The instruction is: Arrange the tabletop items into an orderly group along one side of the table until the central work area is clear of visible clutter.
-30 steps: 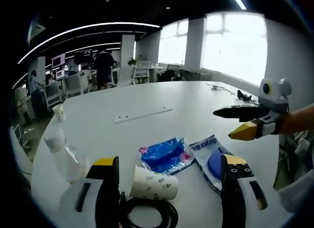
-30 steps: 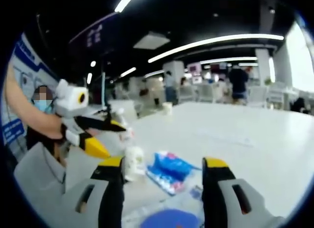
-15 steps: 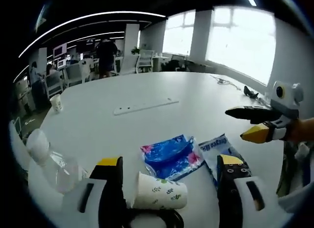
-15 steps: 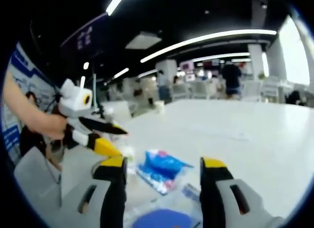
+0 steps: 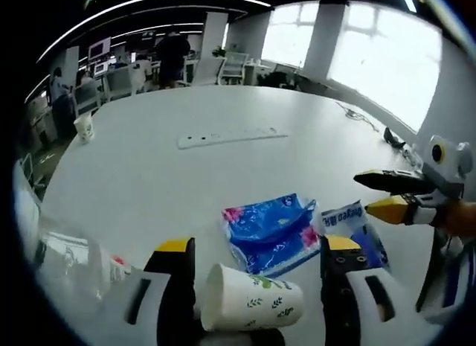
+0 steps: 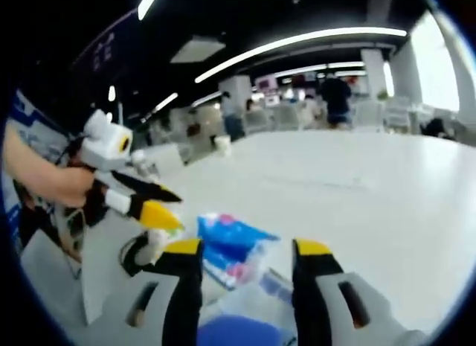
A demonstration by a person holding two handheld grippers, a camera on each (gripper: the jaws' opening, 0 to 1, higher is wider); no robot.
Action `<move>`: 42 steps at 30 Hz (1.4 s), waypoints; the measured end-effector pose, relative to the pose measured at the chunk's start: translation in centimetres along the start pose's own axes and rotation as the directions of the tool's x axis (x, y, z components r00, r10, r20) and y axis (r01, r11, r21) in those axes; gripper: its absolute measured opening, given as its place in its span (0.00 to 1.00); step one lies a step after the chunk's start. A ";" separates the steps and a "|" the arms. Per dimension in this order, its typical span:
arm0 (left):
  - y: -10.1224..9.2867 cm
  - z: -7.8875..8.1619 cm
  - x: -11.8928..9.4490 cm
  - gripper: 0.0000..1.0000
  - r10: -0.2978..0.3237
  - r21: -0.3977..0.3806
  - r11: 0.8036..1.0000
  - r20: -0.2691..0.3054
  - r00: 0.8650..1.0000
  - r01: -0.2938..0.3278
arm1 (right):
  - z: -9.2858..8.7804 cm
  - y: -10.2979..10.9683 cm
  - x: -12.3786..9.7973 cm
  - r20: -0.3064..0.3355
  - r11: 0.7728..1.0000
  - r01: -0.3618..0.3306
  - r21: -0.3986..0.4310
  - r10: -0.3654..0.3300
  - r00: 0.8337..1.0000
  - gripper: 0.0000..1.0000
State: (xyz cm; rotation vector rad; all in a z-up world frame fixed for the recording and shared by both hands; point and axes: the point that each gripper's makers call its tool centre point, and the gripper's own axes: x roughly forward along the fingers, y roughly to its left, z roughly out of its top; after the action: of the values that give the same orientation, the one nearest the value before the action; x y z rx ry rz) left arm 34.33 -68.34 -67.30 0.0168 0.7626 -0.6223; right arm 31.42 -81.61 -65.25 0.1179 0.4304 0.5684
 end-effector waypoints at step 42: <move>1.0 -3.0 4.1 0.09 -0.013 -0.056 0.998 -0.232 0.973 0.000 | -5.1 -0.7 5.4 -0.299 0.998 0.017 0.055 0.000 0.954 0.01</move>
State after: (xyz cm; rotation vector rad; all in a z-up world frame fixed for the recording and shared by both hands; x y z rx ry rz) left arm 35.23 -68.97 -72.36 0.0363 1.0071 -0.6115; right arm 33.67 -79.36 -71.98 0.0841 0.7421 0.5678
